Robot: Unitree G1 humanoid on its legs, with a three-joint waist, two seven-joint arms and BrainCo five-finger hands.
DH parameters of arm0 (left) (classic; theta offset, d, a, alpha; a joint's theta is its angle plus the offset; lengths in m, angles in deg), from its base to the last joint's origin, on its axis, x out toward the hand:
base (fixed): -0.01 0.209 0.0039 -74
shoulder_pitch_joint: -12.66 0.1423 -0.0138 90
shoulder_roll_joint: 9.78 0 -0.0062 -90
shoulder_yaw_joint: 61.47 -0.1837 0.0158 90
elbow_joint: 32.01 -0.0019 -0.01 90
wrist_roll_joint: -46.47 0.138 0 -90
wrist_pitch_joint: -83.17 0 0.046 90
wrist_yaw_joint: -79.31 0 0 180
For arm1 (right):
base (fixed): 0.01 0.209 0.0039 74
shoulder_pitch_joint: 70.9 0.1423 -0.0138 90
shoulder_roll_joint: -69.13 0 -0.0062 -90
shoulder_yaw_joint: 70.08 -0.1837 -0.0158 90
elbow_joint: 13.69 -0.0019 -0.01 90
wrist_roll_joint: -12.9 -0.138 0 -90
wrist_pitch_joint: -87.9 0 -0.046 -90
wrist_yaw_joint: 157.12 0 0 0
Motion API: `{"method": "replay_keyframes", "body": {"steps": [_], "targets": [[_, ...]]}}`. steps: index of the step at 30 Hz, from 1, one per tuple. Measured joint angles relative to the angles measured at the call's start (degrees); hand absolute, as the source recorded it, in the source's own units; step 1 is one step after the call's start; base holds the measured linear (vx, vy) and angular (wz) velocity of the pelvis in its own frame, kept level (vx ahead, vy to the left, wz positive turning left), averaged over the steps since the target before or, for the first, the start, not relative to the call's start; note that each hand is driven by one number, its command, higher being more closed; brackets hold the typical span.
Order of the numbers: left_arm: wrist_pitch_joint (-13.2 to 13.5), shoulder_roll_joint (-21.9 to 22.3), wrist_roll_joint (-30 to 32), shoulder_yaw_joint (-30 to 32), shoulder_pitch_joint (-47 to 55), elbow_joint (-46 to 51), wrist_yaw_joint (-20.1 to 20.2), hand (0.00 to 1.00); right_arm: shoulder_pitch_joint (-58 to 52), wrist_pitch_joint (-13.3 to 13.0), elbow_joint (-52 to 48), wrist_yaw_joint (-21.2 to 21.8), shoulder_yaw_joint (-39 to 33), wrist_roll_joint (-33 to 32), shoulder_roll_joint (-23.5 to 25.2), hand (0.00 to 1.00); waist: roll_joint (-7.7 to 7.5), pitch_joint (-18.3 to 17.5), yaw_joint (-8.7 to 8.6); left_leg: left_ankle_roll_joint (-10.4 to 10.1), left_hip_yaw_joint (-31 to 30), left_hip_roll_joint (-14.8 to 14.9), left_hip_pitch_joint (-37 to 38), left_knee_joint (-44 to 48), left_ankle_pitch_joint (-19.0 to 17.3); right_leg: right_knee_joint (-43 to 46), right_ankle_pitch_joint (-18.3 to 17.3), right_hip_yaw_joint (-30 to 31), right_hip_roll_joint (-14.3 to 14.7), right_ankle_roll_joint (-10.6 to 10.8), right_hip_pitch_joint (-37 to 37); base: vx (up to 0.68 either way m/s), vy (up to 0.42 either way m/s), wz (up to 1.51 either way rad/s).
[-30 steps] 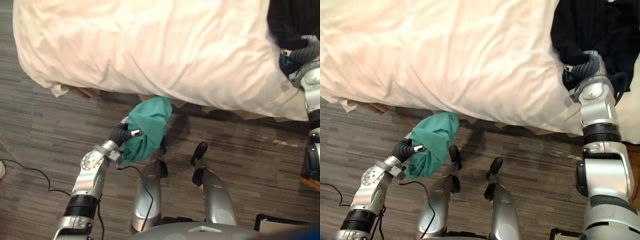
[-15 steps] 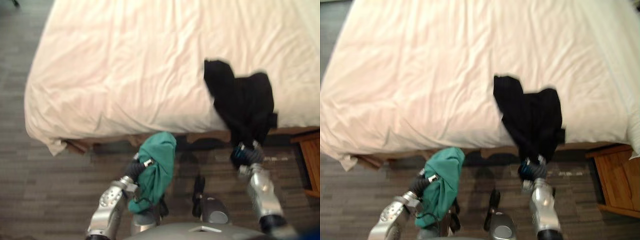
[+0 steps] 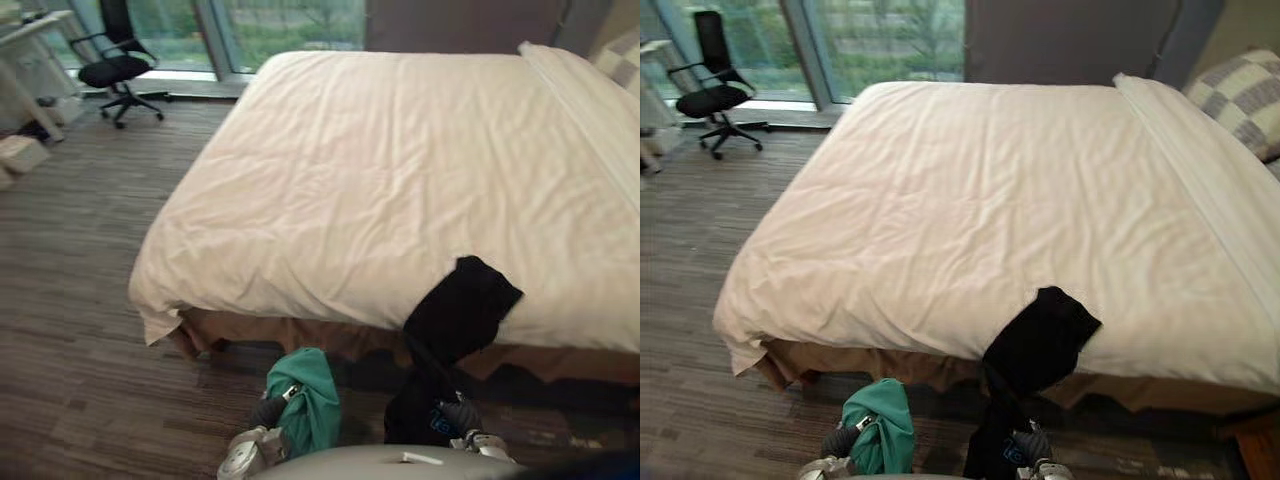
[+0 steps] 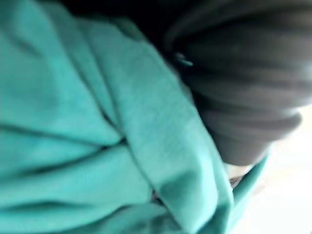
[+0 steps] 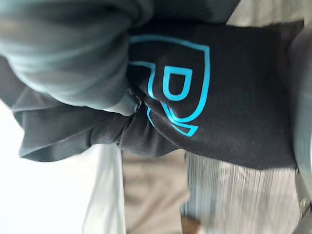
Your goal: Tidy the bed and pick cloth on bed and put in laundry
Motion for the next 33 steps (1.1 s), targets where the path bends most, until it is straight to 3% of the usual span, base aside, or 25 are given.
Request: {"method": "replay_keyframes", "body": {"steps": [1,2,4,5,7,9,11,12,13,15,17,18,20,21,22,23,24,25,27,30,31,33], "targets": [[0.1,-0.5,-0.2,-1.2,-0.6,0.0,-0.4,1.00,-0.8,0.0,0.2,1.6,0.4,-2.5,0.4,1.00,-0.22,0.1,-0.07,0.4,-3.6,-0.2,-0.1,0.0,0.4,2.1,-1.9,4.9,0.2,-0.2,-0.5,0.11,0.001,1.78],[0.4,-0.9,-1.2,-0.9,-0.6,0.3,-1.0,1.00,-1.8,-0.1,0.2,2.4,1.6,-4.4,1.4,1.00,-2.37,-0.5,0.08,0.5,-6.4,-1.5,-0.9,0.0,1.6,1.6,-3.8,9.2,0.3,-0.2,0.0,0.10,-0.043,1.56],[0.7,-1.4,-3.9,0.2,-0.6,0.9,-3.1,1.00,-2.1,-0.5,-0.1,2.2,4.3,-4.9,2.3,1.00,-4.27,-0.5,0.51,0.3,-9.6,-3.2,-1.7,0.0,2.8,-0.2,-5.3,8.9,-0.2,1.1,2.5,0.07,-0.154,1.10],[0.7,-1.3,-4.7,0.2,-0.4,1.7,-3.9,1.00,-2.0,-0.6,-0.4,2.2,5.0,-4.9,2.3,1.00,-4.17,-0.4,0.93,0.2,-10.3,-3.3,-1.9,0.0,3.1,-0.6,-5.5,8.1,-0.2,1.3,2.9,0.02,-0.187,0.71],[0.6,0.1,-6.7,0.2,2.8,7.4,-4.8,1.00,-2.5,-0.9,-4.2,2.3,7.5,-4.7,1.9,1.00,-2.58,0.7,2.66,-0.3,-12.1,-3.7,-1.8,0.0,3.9,-1.1,-5.9,5.7,0.1,1.9,4.7,-0.06,-0.145,0.43],[0.6,1.0,-6.9,0.2,5.3,10.9,-4.7,1.00,-3.8,-0.8,-7.6,2.7,7.9,-4.4,1.7,1.00,-1.69,2.1,2.90,-0.2,-13.5,-4.1,-2.1,0.0,3.4,-1.3,-7.4,2.5,-0.5,3.1,6.3,-0.13,-0.116,0.69],[0.6,2.7,-6.8,1.4,6.4,12.0,-3.9,1.00,-5.1,-0.9,-10.0,3.5,7.7,-4.4,2.4,1.00,-1.69,2.3,2.74,4.3,-4.7,-4.0,-2.9,0.3,-0.5,-2.8,-7.5,-3.5,-1.6,4.1,8.9,-0.10,-0.069,1.42],[0.7,3.3,-6.7,1.9,6.1,13.4,-3.3,1.00,-6.8,-1.2,-11.5,4.0,7.7,-4.5,2.8,1.00,-2.47,2.4,2.02,5.2,1.8,-3.5,-4.7,3.0,-2.0,-3.3,-7.4,-9.5,-3.0,4.1,9.8,-0.05,-0.014,2.14],[1.0,4.0,-6.7,2.4,5.6,14.2,-1.9,1.00,-7.0,-1.5,-11.6,4.3,7.8,-4.8,2.5,1.00,-2.31,2.5,2.22,5.0,8.1,-1.7,-7.6,8.4,-2.2,-2.4,-7.4,-13.8,-3.3,4.1,10.1,-0.04,0.010,2.12],[1.3,4.6,-6.7,3.5,5.8,14.4,-0.1,1.00,-7.1,-1.5,-11.7,4.3,7.8,-4.9,1.9,1.00,-1.91,2.7,2.45,5.4,15.1,0.4,-8.7,16.4,-2.3,0.0,-7.7,-17.9,-3.8,3.9,11.5,0.02,0.040,1.72],[2.3,4.1,-6.7,3.6,6.0,13.7,0.7,1.00,-6.4,-1.4,-12.1,4.4,7.8,-5.0,1.5,1.00,-1.80,3.7,2.39,5.1,14.6,-0.5,-8.0,16.9,-3.8,3.9,-8.0,-17.1,-4.4,3.7,12.3,0.06,0.101,1.28],[2.7,3.9,-6.8,3.6,5.5,13.7,1.0,1.00,-5.5,-1.2,-12.2,4.6,7.9,-5.0,1.0,1.00,-1.19,4.2,2.66,6.0,13.3,-1.8,-7.7,15.4,-3.4,5.4,-8.6,-15.7,-4.9,2.3,11.5,0.01,0.112,0.73],[3.5,2.0,-6.8,3.6,5.2,13.7,1.1,1.00,-4.0,-1.2,-13.7,4.9,8.2,-5.0,1.1,1.00,-3.38,4.8,2.81,7.2,12.2,-4.6,-8.0,13.0,-3.0,1.8,-10.4,-13.3,-4.7,1.7,11.4,-0.02,0.082,0.57],[3.7,1.1,-6.8,3.6,4.8,13.4,1.0,1.00,-3.7,-1.1,-14.5,5.2,9.0,-5.0,0.9,1.00,-4.03,5.0,2.83,7.4,13.1,-5.8,-9.5,14.2,-4.9,-0.5,-10.9,-13.4,-5.1,3.0,12.4,-0.01,0.073,0.40],[3.7,1.1,-6.8,3.6,4.5,13.4,0.9,1.00,-3.7,-0.9,-14.9,5.2,9.0,-4.9,0.9,1.00,-4.07,5.4,2.40,7.4,15.5,-5.3,-9.9,16.3,-7.6,-1.0,-10.0,-14.1,-5.6,4.7,13.0,0.00,0.096,0.66],[3.8,2.0,-6.7,3.5,4.6,13.5,0.9,1.00,-4.5,-0.8,-15.3,5.3,9.0,-4.9,0.2,1.00,-3.47,5.9,1.89,7.1,22.0,-2.8,-9.9,20.2,-12.0,-1.3,-8.0,-16.2,-5.5,4.9,14.2,0.10,0.110,0.83],[4.9,2.6,-5.7,2.9,4.8,13.9,0.4,1.00,-5.8,-0.7,-16.3,5.4,9.0,-4.9,-0.2,1.00,-2.64,5.6,0.97,7.7,27.0,0.1,-9.9,23.5,-12.7,-0.6,-7.1,-18.0,-5.3,4.8,15.0,0.12,0.110,0.95],[5.3,2.7,-5.3,2.1,5.2,13.8,0.1,1.00,-6.5,-0.5,-16.5,5.4,8.9,-4.9,-0.3,1.00,-2.23,5.4,0.86,8.7,26.6,-0.2,-10.0,23.6,-12.1,0.3,-7.1,-18.6,-5.5,4.8,15.3,0.16,0.144,1.12],[5.4,2.3,-4.7,0.2,5.3,13.7,-1.8,1.00,-8.3,0.6,-16.9,5.3,9.0,-4.8,-0.3,1.00,-1.50,4.9,-0.16,9.5,20.1,-4.8,-6.6,14.5,-8.3,7.1,-6.8,-19.4,-7.6,4.2,14.6,0.10,0.144,1.26],[5.9,0.8,-4.7,-0.1,5.7,13.7,-3.2,1.00,-8.3,0.6,-18.7,4.0,12.8,-4.6,-0.2,1.00,-0.44,5.0,-0.40,9.0,14.2,-5.7,-2.1,5.0,-3.0,6.9,-8.7,-19.3,-5.3,4.6,11.0,0.07,0.028,1.09],[6.0,0.0,-4.7,-0.2,6.1,13.7,-4.0,1.00,-8.4,0.6,-19.0,3.3,14.8,-4.5,-0.2,1.00,0.24,5.4,-0.38,8.7,12.2,-5.7,-0.3,3.2,-2.2,6.9,-8.7,-19.4,-5.4,4.6,9.9,0.08,-0.010,0.78],[6.3,-0.9,-4.7,-0.3,6.5,13.7,-4.6,1.00,-8.4,0.6,-19.3,2.0,16.5,-4.5,-0.2,1.00,0.11,5.3,-0.41,8.4,10.1,-5.8,1.4,1.7,-1.5,6.5,-7.8,-19.9,-6.2,4.4,8.7,0.06,-0.019,0.71]]}}
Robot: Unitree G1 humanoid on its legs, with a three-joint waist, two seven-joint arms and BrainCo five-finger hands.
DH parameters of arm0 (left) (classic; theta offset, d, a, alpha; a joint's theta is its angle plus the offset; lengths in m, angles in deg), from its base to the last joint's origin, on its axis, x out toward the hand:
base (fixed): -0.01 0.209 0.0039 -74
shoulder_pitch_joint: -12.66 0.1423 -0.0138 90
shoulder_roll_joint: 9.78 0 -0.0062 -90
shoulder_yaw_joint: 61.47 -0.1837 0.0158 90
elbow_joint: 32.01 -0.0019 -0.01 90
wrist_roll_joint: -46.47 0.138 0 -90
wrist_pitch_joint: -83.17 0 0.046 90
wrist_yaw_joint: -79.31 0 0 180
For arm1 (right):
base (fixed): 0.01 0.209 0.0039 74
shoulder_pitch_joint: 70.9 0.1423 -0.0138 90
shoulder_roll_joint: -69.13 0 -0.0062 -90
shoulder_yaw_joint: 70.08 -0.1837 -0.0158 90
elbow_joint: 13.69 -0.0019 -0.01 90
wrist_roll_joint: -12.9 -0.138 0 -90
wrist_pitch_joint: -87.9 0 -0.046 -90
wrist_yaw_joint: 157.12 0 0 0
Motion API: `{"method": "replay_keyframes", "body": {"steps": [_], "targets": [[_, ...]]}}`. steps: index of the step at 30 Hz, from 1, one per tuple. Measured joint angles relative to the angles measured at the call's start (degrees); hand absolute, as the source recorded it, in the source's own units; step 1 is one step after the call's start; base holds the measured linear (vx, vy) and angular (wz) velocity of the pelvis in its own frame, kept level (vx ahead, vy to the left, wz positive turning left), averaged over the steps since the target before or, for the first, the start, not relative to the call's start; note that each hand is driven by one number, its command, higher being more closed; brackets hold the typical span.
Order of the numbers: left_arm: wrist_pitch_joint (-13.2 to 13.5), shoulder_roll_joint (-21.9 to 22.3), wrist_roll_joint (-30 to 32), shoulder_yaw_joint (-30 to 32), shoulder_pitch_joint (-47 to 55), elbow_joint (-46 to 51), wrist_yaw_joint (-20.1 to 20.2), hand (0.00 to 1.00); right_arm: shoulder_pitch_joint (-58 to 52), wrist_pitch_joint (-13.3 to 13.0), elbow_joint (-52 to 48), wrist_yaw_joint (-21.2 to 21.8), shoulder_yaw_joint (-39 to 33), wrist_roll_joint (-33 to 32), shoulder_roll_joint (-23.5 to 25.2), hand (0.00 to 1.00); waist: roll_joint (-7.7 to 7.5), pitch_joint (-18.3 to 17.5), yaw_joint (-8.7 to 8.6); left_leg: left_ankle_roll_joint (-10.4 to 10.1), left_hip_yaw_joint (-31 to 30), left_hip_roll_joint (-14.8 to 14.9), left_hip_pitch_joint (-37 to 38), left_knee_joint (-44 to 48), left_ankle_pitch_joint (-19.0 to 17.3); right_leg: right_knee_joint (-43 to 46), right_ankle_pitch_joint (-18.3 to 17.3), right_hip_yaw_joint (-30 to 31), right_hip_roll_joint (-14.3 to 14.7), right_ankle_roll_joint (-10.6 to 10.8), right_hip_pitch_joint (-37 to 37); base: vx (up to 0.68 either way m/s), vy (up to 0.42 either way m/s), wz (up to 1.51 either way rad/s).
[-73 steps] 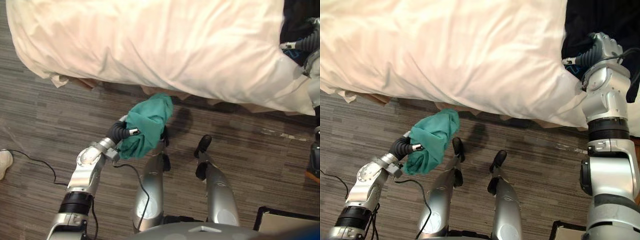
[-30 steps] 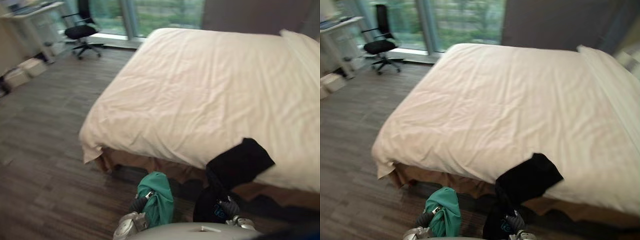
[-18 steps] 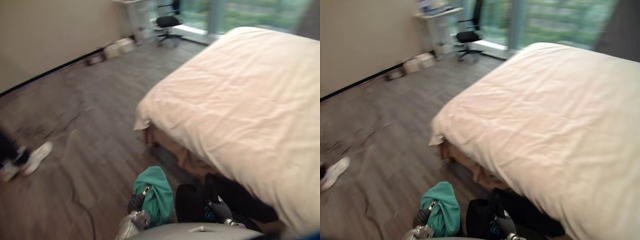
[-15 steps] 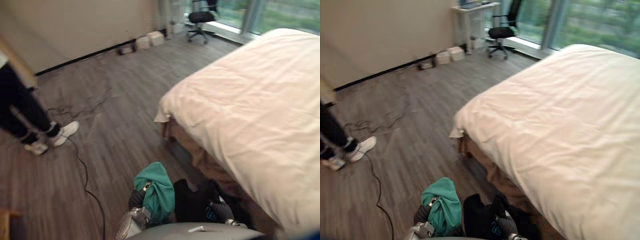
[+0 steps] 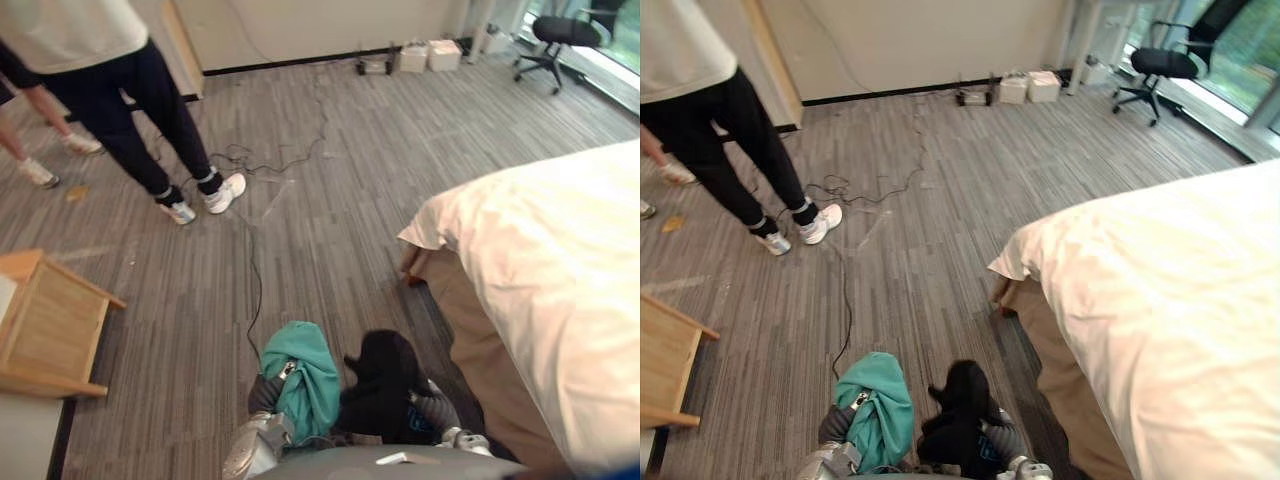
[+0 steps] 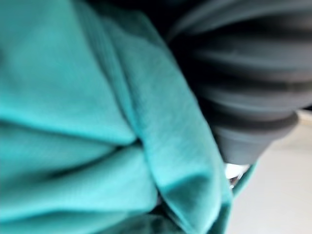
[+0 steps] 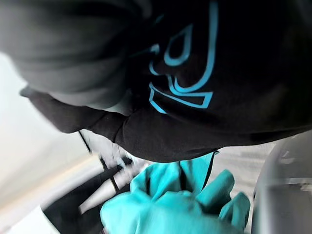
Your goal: Tidy the bed and pick cloth on bed and put in laundry
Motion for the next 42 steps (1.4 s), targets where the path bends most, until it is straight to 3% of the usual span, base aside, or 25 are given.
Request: {"method": "replay_keyframes", "body": {"steps": [2,5,8,9,15,20,26,28,30,31,32,33,35,37,39,40,41,42], "targets": [[0.5,-0.6,0.1,-0.5,-0.1,0.0,-0.1,1.00,0.1,-0.1,0.0,-1.6,1.3,-0.4,0.1,1.00,-0.46,-0.1,1.03,-0.3,-1.5,-0.9,1.0,-1.5,0.2,-0.9,5.0,-1.0,-1.7,-1.2,-3.0,0.06,-0.044,0.62],[0.6,0.0,0.0,-1.7,0.1,0.3,0.0,1.00,-0.2,-0.4,-1.4,-3.0,2.2,-0.3,-1.2,1.00,0.37,0.3,0.86,-0.4,-3.7,-1.0,0.4,-1.5,0.1,0.5,5.7,1.3,-1.6,-1.8,-4.1,0.09,-0.097,0.48],[0.5,-0.8,0.2,-4.2,0.2,0.2,1.3,1.00,-0.6,-1.2,-1.9,-4.3,2.5,-0.5,-1.8,1.00,0.21,0.4,-0.24,-0.5,-6.3,-0.2,0.2,-1.5,0.2,0.9,7.0,8.1,0.6,-4.0,-3.9,0.11,-0.084,0.64],[0.3,-3.9,1.2,-7.4,0.5,2.4,2.5,1.00,-1.4,-1.6,-0.4,-3.5,2.6,-2.6,-1.1,1.00,-3.38,-0.8,-0.39,-5.0,-8.0,1.6,0.6,-1.7,2.4,-8.4,5.5,13.6,5.5,-1.2,0.4,0.03,-0.018,0.11],[0.3,-3.9,1.4,-7.5,0.6,2.3,2.5,1.00,-1.1,-1.5,-0.3,-3.5,2.5,-2.6,-1.2,1.00,-3.36,-0.8,-0.32,-5.1,-7.9,1.6,0.4,-1.7,2.4,-8.6,5.5,13.6,5.5,-1.2,0.2,0.00,0.000,0.00],[1.3,-3.9,7.4,-9.7,1.3,1.0,2.2,1.00,2.8,-1.3,4.1,-5.5,1.0,-5.0,-1.1,1.00,-3.32,-0.8,0.16,-5.2,-7.5,1.4,-1.1,-1.7,2.6,-11.0,5.1,15.1,5.8,-1.4,-0.5,0.03,-0.023,-0.05],[3.4,-4.0,11.3,-11.6,1.2,-0.6,2.6,1.00,8.0,3.2,9.2,-6.4,-1.9,-9.1,-1.1,1.00,-3.06,-0.8,1.38,-5.5,-6.4,1.0,-1.6,-1.7,2.8,-11.9,3.3,17.8,5.5,-0.2,-1.1,0.02,-0.057,-0.11],[3.5,-4.2,12.6,-12.0,0.9,-1.0,2.8,1.00,8.4,4.3,9.3,-6.9,-3.0,-9.1,-1.1,1.00,-3.60,-1.0,1.64,-4.9,-6.5,-0.5,-2.2,-1.7,2.1,-10.1,1.0,17.4,3.6,1.7,-2.3,0.02,-0.022,0.04],[3.2,-3.4,13.8,-12.3,-0.1,-3.0,2.6,1.00,9.5,4.9,11.6,-8.0,-4.5,-8.8,-2.5,1.00,-1.96,-1.0,1.48,-4.8,-8.1,-0.9,-2.5,-1.3,1.6,5.5,0.0,18.3,0.6,2.9,-9.6,0.06,0.032,0.15],[3.2,-3.5,13.9,-12.4,-0.2,-3.1,2.5,1.00,10.0,4.8,11.7,-8.3,-4.4,-8.6,-3.0,1.00,-2.04,-1.0,1.59,-4.8,-8.2,-0.6,-2.6,-1.3,1.5,11.9,0.4,18.8,-0.6,2.5,-12.7,0.08,0.064,0.09],[3.4,-4.2,14.1,-12.4,-0.4,-2.5,2.4,1.00,11.0,4.6,13.1,-9.1,-4.4,-8.3,-3.5,1.00,-2.66,-0.2,1.95,-4.3,-8.4,0.0,-1.8,-1.3,1.3,23.3,4.1,19.9,-3.0,0.0,-18.1,0.10,0.056,0.14],[3.3,-4.2,14.1,-12.8,-1.3,-2.6,2.0,1.00,11.8,4.1,13.9,-9.5,-4.3,-8.2,-3.8,1.00,-1.25,1.0,2.24,-3.5,-9.1,1.4,-0.6,-0.7,0.7,25.7,1.5,20.4,-2.5,-0.5,-19.7,0.10,0.031,0.18],[3.2,-4.6,13.7,-12.3,-2.7,-4.0,1.3,1.00,11.9,2.7,14.4,-9.6,-4.0,-8.1,-4.2,1.00,-1.33,1.4,2.70,-3.9,-9.8,3.9,-0.2,1.6,-1.4,20.5,-1.1,20.9,0.5,0.1,-21.3,0.13,0.011,0.16],[3.2,-4.7,13.6,-11.7,-3.6,-5.6,1.1,1.00,11.9,1.3,15.0,-9.5,-4.0,-8.1,-4.3,1.00,-0.83,1.6,2.57,-4.5,-11.1,6.0,0.2,4.1,-3.8,11.7,-0.3,21.2,3.6,0.8,-22.0,0.15,-0.025,0.20],[3.4,-4.6,13.8,-11.5,-4.9,-8.0,1.2,1.00,11.9,0.1,15.2,-9.1,-4.0,-8.1,-4.6,1.00,-0.41,1.8,2.47,-5.5,-12.2,7.6,1.1,6.1,-6.1,1.6,4.1,22.6,6.1,1.1,-22.5,0.19,-0.093,0.29],[3.7,-4.8,13.9,-11.1,-5.3,-9.1,1.7,1.00,11.7,-0.5,15.4,-8.7,-4.2,-8.2,-4.6,1.00,-0.65,1.9,2.40,-6.2,-13.2,8.0,1.2,7.4,-7.5,-4.3,8.3,24.7,7.0,1.3,-23.3,0.28,-0.197,0.47],[4.4,-5.1,14.4,-10.6,-5.4,-9.5,2.6,1.00,11.3,-1.5,15.8,-7.9,-4.7,-8.2,-4.6,1.00,-1.05,2.2,2.38,-7.0,-14.2,7.9,1.3,9.0,-9.0,-7.1,11.2,26.3,6.6,2.0,-24.0,0.26,-0.214,0.54],[4.9,-5.2,14.8,-10.3,-5.3,-9.7,2.9,1.00,11.0,-1.8,16.0,-7.5,-5.0,-8.2,-4.6,1.00,-1.24,2.3,2.29,-7.4,-14.7,7.8,1.4,9.8,-9.9,-7.3,11.8,26.4,6.3,1.8,-24.2,0.31,-0.269,0.64]]}}
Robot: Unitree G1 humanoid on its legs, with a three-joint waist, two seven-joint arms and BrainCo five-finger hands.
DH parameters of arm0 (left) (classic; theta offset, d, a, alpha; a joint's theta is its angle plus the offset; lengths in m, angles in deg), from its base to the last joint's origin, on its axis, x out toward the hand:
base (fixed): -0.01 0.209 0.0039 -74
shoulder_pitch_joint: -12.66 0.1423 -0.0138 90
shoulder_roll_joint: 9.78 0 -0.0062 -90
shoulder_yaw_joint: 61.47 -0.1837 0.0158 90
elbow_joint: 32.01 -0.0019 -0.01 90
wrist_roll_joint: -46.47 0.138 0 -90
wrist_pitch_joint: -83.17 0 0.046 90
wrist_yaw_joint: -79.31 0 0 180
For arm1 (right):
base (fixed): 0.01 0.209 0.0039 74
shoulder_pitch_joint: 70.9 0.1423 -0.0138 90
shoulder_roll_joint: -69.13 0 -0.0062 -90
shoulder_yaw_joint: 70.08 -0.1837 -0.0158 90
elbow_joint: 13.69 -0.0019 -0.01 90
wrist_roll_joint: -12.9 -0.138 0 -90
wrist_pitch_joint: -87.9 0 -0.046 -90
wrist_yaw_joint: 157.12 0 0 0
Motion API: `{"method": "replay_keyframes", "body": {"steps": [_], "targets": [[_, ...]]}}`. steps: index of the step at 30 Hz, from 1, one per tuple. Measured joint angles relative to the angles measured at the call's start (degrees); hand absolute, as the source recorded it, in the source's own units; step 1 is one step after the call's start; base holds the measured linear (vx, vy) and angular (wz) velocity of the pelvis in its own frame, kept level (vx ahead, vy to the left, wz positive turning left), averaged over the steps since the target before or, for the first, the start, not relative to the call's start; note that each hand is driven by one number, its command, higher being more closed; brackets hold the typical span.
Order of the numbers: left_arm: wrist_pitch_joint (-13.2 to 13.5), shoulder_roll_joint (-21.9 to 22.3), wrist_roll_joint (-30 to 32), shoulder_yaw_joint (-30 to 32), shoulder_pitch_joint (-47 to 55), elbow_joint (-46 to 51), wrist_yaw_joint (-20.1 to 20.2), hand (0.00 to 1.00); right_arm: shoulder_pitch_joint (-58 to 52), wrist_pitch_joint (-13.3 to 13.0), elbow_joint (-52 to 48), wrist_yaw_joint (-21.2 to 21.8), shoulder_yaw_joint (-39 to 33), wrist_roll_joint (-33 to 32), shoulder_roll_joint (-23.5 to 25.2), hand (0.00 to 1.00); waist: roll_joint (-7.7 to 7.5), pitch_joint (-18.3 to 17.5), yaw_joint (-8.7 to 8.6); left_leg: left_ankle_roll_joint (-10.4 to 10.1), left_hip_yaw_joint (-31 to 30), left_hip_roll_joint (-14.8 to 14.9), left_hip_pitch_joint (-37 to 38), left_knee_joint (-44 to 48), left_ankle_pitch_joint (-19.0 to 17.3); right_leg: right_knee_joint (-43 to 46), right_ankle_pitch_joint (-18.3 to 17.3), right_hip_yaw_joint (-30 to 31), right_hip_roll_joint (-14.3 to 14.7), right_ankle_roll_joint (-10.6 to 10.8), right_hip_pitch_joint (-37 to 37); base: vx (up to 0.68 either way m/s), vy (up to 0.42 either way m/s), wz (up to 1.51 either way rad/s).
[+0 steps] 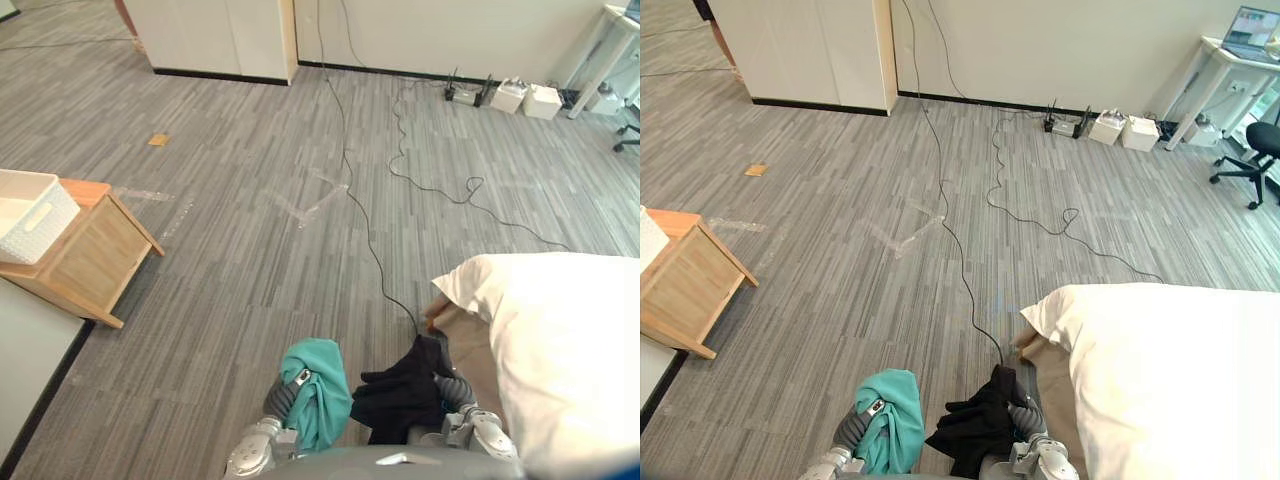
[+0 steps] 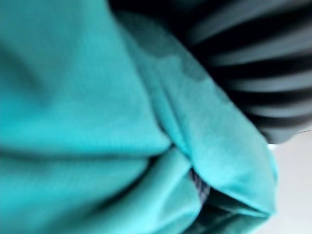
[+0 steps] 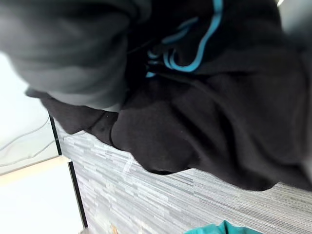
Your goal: Tidy the bed and pick cloth on bed and put in laundry
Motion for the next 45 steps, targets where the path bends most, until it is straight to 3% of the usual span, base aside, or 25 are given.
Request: {"method": "replay_keyframes", "body": {"steps": [3,5,7,9,12,14,16,17,19,20,21,22,25,27,28,29,30,33,34,36,38,40,42,44,45], "targets": [[2.2,-0.5,0.4,0.9,0.8,-2.2,0.4,1.00,-1.5,-2.2,1.0,1.9,-0.4,0.0,0.2,1.00,-0.71,-0.7,0.36,-2.8,-2.5,1.0,0.6,6.3,-6.2,6.0,-0.3,0.0,-0.8,-5.2,-0.5,0.35,-0.316,0.46],[2.3,1.6,1.7,0.7,1.8,-4.4,0.4,1.00,-1.6,-2.0,1.2,3.0,-0.7,-0.2,-1.7,1.00,2.83,-3.1,0.61,-4.1,-2.8,6.0,-0.6,12.4,-8.4,8.4,-6.0,-2.4,3.7,-7.3,-0.3,0.47,-0.314,0.29],[3.0,2.8,2.2,0.9,2.1,-3.5,0.7,1.00,-1.0,-1.2,1.6,3.0,-0.8,-0.5,-1.9,1.00,3.30,-3.0,0.37,-2.0,-2.4,7.3,-6.6,25.7,-5.6,7.7,-7.8,-3.9,4.6,-7.6,1.9,0.41,-0.251,0.24],[4.9,4.0,2.3,0.9,2.8,-1.8,1.0,1.00,-0.6,-0.6,1.4,3.1,0.1,-1.0,-3.2,1.00,4.89,-2.2,1.52,-2.1,-2.2,10.6,-13.8,44.9,0.7,2.4,-8.8,-4.1,7.9,-9.0,9.0,0.45,-0.261,0.03],[6.6,3.9,4.4,1.0,3.6,0.9,1.2,1.00,0.7,0.5,0.7,2.8,-0.1,-2.1,-3.2,1.00,4.49,-2.0,2.97,-2.7,-1.7,7.7,-21.0,56.5,-1.3,-2.6,-9.8,-2.1,8.9,-10.0,14.9,0.42,-0.137,-0.33],[7.3,4.0,4.3,1.1,3.7,1.4,2.2,1.00,1.0,1.4,-0.6,2.7,-0.6,-2.3,-3.3,1.00,4.35,-1.6,3.77,-3.4,1.0,4.9,-22.9,51.7,-3.5,-4.6,-9.2,-1.5,8.4,-10.3,17.8,0.45,-0.022,-0.39],[7.2,3.8,4.1,1.2,3.7,2.6,2.4,1.00,1.3,2.1,-1.0,2.7,-1.7,-2.2,-3.0,1.00,4.00,-0.5,3.70,-3.2,5.8,1.6,-22.4,39.0,-5.2,-5.1,-9.0,-1.7,7.3,-10.0,20.8,0.53,0.053,-0.18],[7.1,3.6,3.6,1.1,3.7,3.1,2.4,1.00,1.1,2.2,-1.1,2.7,-2.8,-2.1,-2.8,1.00,3.39,0.0,3.72,-2.8,9.2,-1.4,-21.4,26.6,-3.4,-5.2,-9.3,-2.2,5.8,-9.2,22.4,0.48,0.089,-0.03],[6.8,3.9,1.8,0.6,3.9,3.0,2.0,1.00,-0.2,2.0,-1.2,2.8,-4.0,-1.4,-2.6,1.00,3.67,0.2,3.66,-2.8,13.0,-4.6,-19.1,6.4,5.7,-6.7,-9.7,-2.5,5.7,-7.2,25.4,0.48,0.114,0.02],[6.1,4.0,0.5,0.4,4.1,3.0,2.0,1.00,-1.3,1.1,-1.2,2.8,-4.2,0.0,-2.4,1.00,4.43,0.0,3.64,-0.8,13.4,-4.5,-18.5,-1.1,11.9,-7.8,-10.7,-2.6,7.3,-5.2,27.8,0.39,0.111,0.06],[5.9,4.0,-0.2,0.5,4.0,2.8,2.0,1.00,-1.7,0.8,-0.8,2.8,-4.3,0.4,-2.0,1.00,4.15,0.0,3.91,4.0,13.4,-4.4,-18.3,-0.6,17.0,-8.1,-11.5,-2.7,7.6,-4.0,29.2,0.55,0.168,0.31],[5.6,2.5,-0.7,1.1,3.7,4.4,2.1,1.00,-1.7,0.0,0.1,2.6,-4.3,1.1,-0.5,1.00,2.00,-0.2,3.79,6.4,13.4,-7.1,-17.8,0.5,15.2,-8.1,-11.5,-3.8,5.8,-2.8,30.7,0.44,0.140,0.35],[4.5,1.4,-1.3,1.3,2.7,3.2,1.9,1.00,-1.5,-2.3,-0.4,2.5,-4.0,1.4,0.2,1.00,1.28,-0.7,4.45,9.5,13.2,-9.8,-18.1,2.4,11.4,-5.8,-7.5,-3.2,3.2,-0.6,30.3,0.48,0.149,0.29],[4.3,1.8,-1.4,1.3,2.5,3.0,1.4,1.00,-0.8,-2.2,-0.6,2.3,-3.9,2.3,0.6,1.00,1.18,-0.6,5.11,10.3,13.3,-10.3,-16.9,4.6,7.8,1.7,-5.6,-1.9,1.5,2.1,28.5,0.48,0.152,0.21],[4.3,1.5,-1.5,1.3,2.6,2.9,0.1,1.00,-0.2,-2.2,-1.2,2.2,-3.9,2.6,1.3,1.00,1.14,-0.6,5.42,10.4,12.3,-10.8,-13.9,5.4,5.0,15.8,-3.2,-1.0,-0.9,3.6,24.5,0.42,0.150,0.18],[4.3,1.4,-1.5,1.3,2.6,2.9,-0.4,1.00,0.0,-2.2,-1.6,2.1,-3.8,3.5,1.6,1.00,0.82,-0.5,5.37,10.3,11.6,-11.2,-12.3,5.6,3.8,23.0,-0.6,-0.3,-2.1,3.3,21.9,0.48,0.170,0.25],[4.0,1.3,-1.4,1.3,2.6,2.9,-1.1,1.00,0.0,-2.2,-2.7,2.0,-3.2,4.5,1.9,1.00,0.05,-0.4,5.43,9.8,10.7,-11.9,-9.3,5.4,1.6,37.9,1.8,1.3,-4.8,2.6,16.0,0.29,0.096,0.23],[2.3,1.1,-0.9,1.2,3.1,1.7,-4.5,1.00,-1.8,-2.3,-4.8,1.4,-2.0,6.4,2.0,1.00,0.40,-1.1,4.92,8.6,6.9,-12.9,-1.8,2.3,-0.8,53.2,-2.8,-1.2,-8.5,-1.6,6.6,0.34,0.096,0.43],[2.0,1.0,-0.7,1.1,3.1,1.1,-5.3,1.00,-2.6,-2.3,-6.0,1.2,-1.7,6.8,2.1,1.00,-0.06,-1.5,4.50,8.5,5.5,-13.0,0.2,0.7,-0.9,52.7,-4.9,-2.0,-8.7,-2.3,3.7,0.34,0.049,0.78],[1.2,0.3,-0.1,1.1,2.8,0.8,-8.3,1.00,-3.6,-2.4,-7.5,0.5,-0.1,6.9,2.3,1.00,-0.68,-2.0,3.35,8.3,1.2,-12.7,3.8,-1.0,-1.0,43.0,-9.7,-4.9,-8.0,-0.9,-1.4,0.44,-0.024,0.99],[0.3,0.4,-0.1,1.2,2.3,0.6,-9.6,1.00,-3.2,-2.3,-7.8,0.1,0.0,7.3,2.3,1.00,-0.71,-2.1,3.51,7.0,-2.2,-11.9,5.5,-1.3,-1.7,29.7,-10.4,-6.7,-6.7,-1.1,-3.7,0.41,-0.084,0.94],[0.0,0.7,0.2,1.3,1.9,-0.2,-9.7,1.00,-2.1,-2.1,-8.0,-0.4,0.1,7.3,2.4,1.00,-0.37,-2.1,3.52,5.1,-5.5,-10.4,6.4,-1.2,-2.8,12.9,-6.2,-6.4,-3.8,-1.3,-4.7,0.49,-0.135,0.95],[0.5,1.0,1.7,2.9,1.2,-2.1,-9.5,1.00,-0.3,-1.2,-8.8,-0.5,0.2,7.2,2.3,1.00,-0.51,-2.0,4.06,2.5,-7.5,-8.6,6.5,-0.1,-4.4,-2.3,2.6,-3.3,-1.3,-0.4,-7.8,0.50,-0.183,0.76],[1.6,1.5,1.7,4.6,1.4,-3.4,-9.1,1.00,-0.1,-0.7,-10.8,-0.3,0.2,7.2,2.3,1.00,-1.18,-1.7,4.20,-0.8,-7.6,-7.9,8.3,1.1,-6.5,-4.0,5.6,-1.3,-1.1,-1.3,-9.6,0.41,-0.177,0.59],[2.3,1.8,1.7,5.7,2.1,-3.8,-8.8,1.00,0.0,2.1,-11.8,-0.3,0.2,7.1,2.3,1.00,-0.98,-1.2,4.12,-2.9,-7.7,-7.0,9.8,2.1,-8.1,-4.1,6.9,-1.2,-0.7,-2.9,-9.5,0.61,-0.279,0.73]]}}
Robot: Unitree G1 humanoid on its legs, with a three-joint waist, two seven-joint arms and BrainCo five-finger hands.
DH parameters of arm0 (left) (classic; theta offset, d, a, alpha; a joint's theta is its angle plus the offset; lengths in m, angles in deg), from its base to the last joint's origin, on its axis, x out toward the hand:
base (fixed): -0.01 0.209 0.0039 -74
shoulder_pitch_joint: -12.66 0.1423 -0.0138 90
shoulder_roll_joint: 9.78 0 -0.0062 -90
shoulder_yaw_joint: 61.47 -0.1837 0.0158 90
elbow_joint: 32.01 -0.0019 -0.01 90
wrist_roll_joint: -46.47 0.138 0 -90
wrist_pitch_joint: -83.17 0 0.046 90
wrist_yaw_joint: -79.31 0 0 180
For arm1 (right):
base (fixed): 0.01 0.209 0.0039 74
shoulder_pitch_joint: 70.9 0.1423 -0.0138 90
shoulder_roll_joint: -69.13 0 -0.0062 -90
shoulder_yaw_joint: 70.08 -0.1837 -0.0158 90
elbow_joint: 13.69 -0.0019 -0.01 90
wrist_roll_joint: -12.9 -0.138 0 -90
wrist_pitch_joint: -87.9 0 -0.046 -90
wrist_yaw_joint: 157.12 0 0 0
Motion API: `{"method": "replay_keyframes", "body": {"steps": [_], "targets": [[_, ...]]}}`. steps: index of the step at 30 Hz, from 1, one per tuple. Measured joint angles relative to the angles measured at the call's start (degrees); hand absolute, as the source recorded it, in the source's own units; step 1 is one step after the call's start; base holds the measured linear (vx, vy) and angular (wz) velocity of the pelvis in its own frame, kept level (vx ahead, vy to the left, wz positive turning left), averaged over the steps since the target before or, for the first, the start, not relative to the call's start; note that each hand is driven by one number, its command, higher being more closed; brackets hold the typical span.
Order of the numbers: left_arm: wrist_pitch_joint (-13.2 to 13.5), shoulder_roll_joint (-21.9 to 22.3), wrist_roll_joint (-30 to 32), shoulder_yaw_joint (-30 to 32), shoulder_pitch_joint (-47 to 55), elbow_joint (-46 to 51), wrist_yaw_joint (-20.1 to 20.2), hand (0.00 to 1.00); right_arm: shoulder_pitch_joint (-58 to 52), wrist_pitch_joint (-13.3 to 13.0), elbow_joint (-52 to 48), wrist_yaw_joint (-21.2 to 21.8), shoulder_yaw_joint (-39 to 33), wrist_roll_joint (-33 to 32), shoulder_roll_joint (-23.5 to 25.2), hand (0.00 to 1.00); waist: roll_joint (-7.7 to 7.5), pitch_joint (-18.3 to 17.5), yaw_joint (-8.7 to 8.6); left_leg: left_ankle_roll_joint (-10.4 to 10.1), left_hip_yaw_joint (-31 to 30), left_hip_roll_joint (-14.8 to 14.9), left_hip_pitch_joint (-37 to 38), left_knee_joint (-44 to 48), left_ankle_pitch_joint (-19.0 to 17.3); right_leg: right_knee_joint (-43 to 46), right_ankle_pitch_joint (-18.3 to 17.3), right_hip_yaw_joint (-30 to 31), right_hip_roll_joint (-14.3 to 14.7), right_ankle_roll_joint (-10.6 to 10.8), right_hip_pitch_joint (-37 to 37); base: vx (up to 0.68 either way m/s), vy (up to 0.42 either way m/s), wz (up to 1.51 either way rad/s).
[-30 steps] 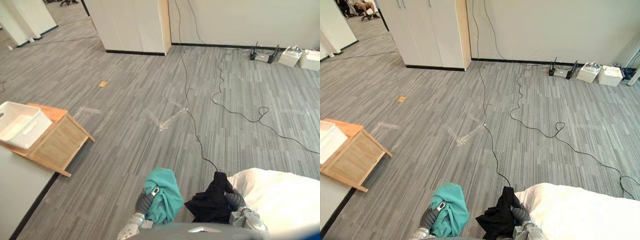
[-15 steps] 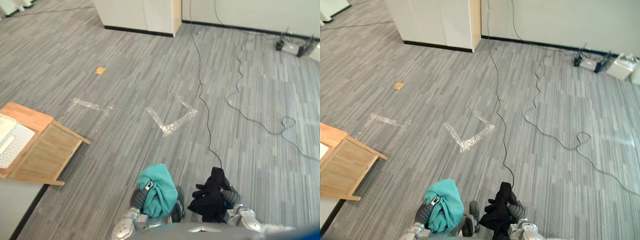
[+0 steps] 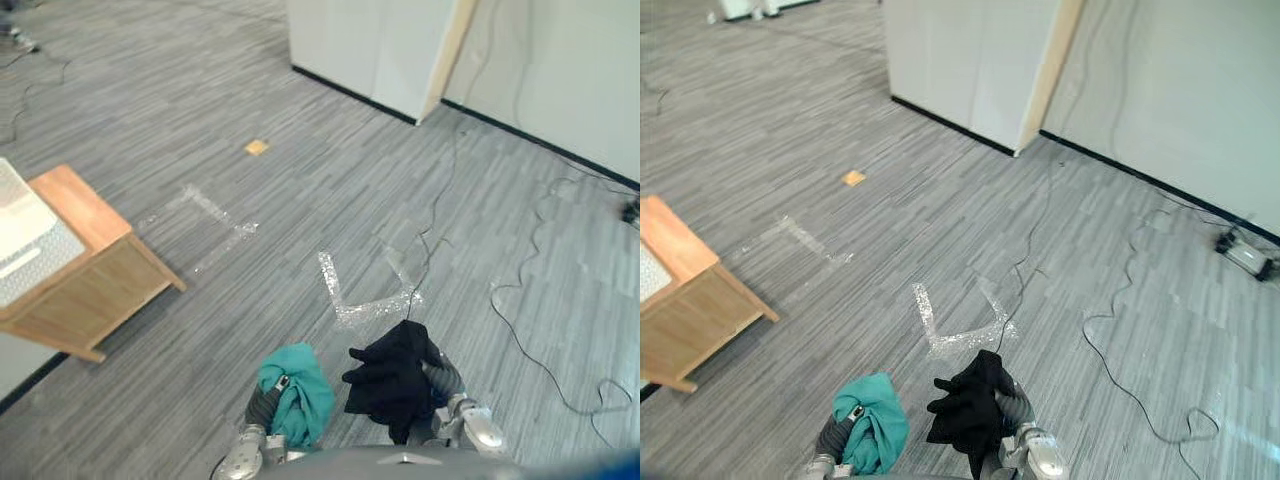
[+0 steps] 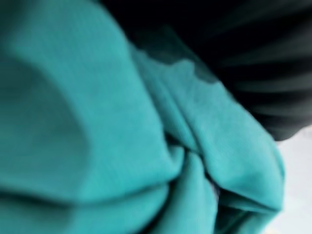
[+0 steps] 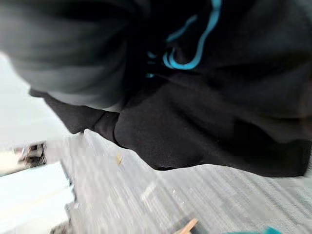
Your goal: Tidy the bed and pick cloth on bed and put in laundry
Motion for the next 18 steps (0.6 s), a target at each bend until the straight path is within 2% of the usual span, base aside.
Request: {"method": "replay_keyframes", "body": {"steps": [1,2,3,4,5,6,7,8,10,13,15,16,17,18], "targets": [[0.4,0.1,0.0,1.6,1.2,0.0,0.9,1.00,-0.6,-0.6,0.4,1.3,0.3,0.3,0.1,1.00,0.12,-0.3,-0.07,-0.9,-0.7,1.8,1.7,3.4,-3.2,1.5,3.8,0.5,1.4,-3.8,1.0,0.56,-0.265,0.67],[0.4,0.3,-0.1,1.9,1.4,-0.2,1.0,1.00,-0.9,-0.8,0.4,1.8,0.4,0.3,-0.2,1.00,0.50,-0.9,-0.35,-0.7,-1.0,3.2,1.6,5.7,-4.7,3.8,6.0,0.6,1.9,-4.8,0.8,0.58,-0.287,0.58],[0.4,0.6,-0.2,2.0,1.2,-0.9,1.2,1.00,-0.6,-0.9,0.5,2.3,0.4,0.3,-0.8,1.00,2.25,-1.0,-0.25,-0.9,-0.9,4.9,1.1,8.3,-5.3,7.4,3.1,-0.3,3.2,-5.5,0.5,0.51,-0.267,0.37],[1.0,1.5,-0.6,2.1,1.4,-1.1,2.2,1.00,0.4,-0.8,0.0,3.2,1.0,0.3,-1.3,1.00,3.01,-1.1,0.02,-1.6,0.6,6.7,-2.0,16.0,-4.2,12.5,-1.1,-1.4,3.6,-6.9,0.0,0.61,-0.357,0.30],[1.6,2.5,-0.8,3.0,1.6,-1.0,3.1,1.00,0.6,-0.5,-0.7,3.8,1.5,0.2,-2.1,1.00,3.73,-1.1,-0.43,-0.3,2.5,8.2,-6.6,26.1,-0.1,13.6,-4.2,-2.7,4.5,-7.6,1.1,0.68,-0.425,0.28],[2.1,3.0,-1.0,3.4,1.4,-1.0,3.6,1.00,1.0,-0.5,-1.0,4.2,1.8,0.2,-2.5,1.00,4.49,-1.0,-0.47,-0.3,3.2,9.2,-9.3,31.6,3.3,12.7,-5.1,-3.4,5.3,-7.9,2.7,0.64,-0.388,0.33],[2.8,4.0,-1.9,4.1,1.2,-0.8,5.1,1.00,0.9,-8.6,-0.4,7.4,2.7,-1.3,-3.4,1.00,5.57,-0.7,-0.01,-0.7,4.0,11.8,-14.5,42.2,8.7,8.9,-5.9,-4.3,7.4,-8.4,6.7,0.51,-0.280,0.29],[3.3,4.3,-1.9,4.3,1.2,-0.3,5.9,1.00,0.4,-12.5,-1.9,8.9,2.9,-1.4,-4.0,1.00,6.44,-0.6,0.25,-0.7,4.1,12.1,-17.9,48.3,7.4,6.7,-6.8,-4.3,8.5,-9.0,9.4,0.40,-0.186,0.22],[4.2,4.1,-2.0,4.4,1.3,1.4,7.4,1.00,0.6,-17.8,-4.3,10.6,1.6,-1.4,-4.3,1.00,5.90,0.5,0.97,-1.1,4.4,9.4,-24.4,53.3,5.5,3.4,-8.7,-4.2,8.6,-9.4,15.2,0.42,-0.189,0.00],[4.7,3.9,-3.6,4.4,1.6,2.8,9.1,1.00,0.9,-21.2,-4.3,12.5,0.0,-0.9,-5.2,1.00,5.77,0.6,1.20,-1.1,9.6,7.9,-29.1,45.8,3.3,-0.9,-9.9,-5.3,8.4,-8.1,21.7,0.37,-0.152,0.07],[4.4,4.0,-5.3,4.3,1.5,3.0,9.7,1.00,-0.4,-21.6,-4.0,12.4,-0.5,-0.2,-6.3,1.00,5.63,0.6,1.06,-1.0,16.7,7.7,-29.3,26.3,3.5,-2.7,-11.2,-7.2,8.3,-6.4,25.2,0.34,-0.038,0.25],[4.3,4.0,-5.3,4.2,1.4,2.9,9.7,1.00,-0.9,-21.6,-3.9,12.3,-0.6,-0.2,-6.7,1.00,5.59,0.6,0.89,-1.2,18.4,7.5,-28.8,20.6,4.5,-3.2,-11.4,-7.8,8.3,-6.1,26.0,0.50,0.011,0.39],[3.7,4.1,-5.9,3.8,0.9,2.9,9.7,1.00,-2.4,-21.9,-3.7,12.0,-1.0,-0.1,-7.2,1.00,5.49,0.7,0.73,-0.5,22.1,6.5,-27.8,9.3,8.5,-4.1,-12.0,-9.1,8.3,-5.1,27.8,0.51,0.045,0.52],[3.0,4.1,-6.5,3.7,0.6,2.8,9.8,1.00,-3.5,-22.8,-1.9,11.7,-1.5,0.5,-7.3,1.00,5.04,0.9,0.38,1.6,25.7,5.9,-26.6,1.6,14.3,-4.3,-12.9,-10.7,8.0,-3.6,29.3,0.51,0.062,0.56]]}}
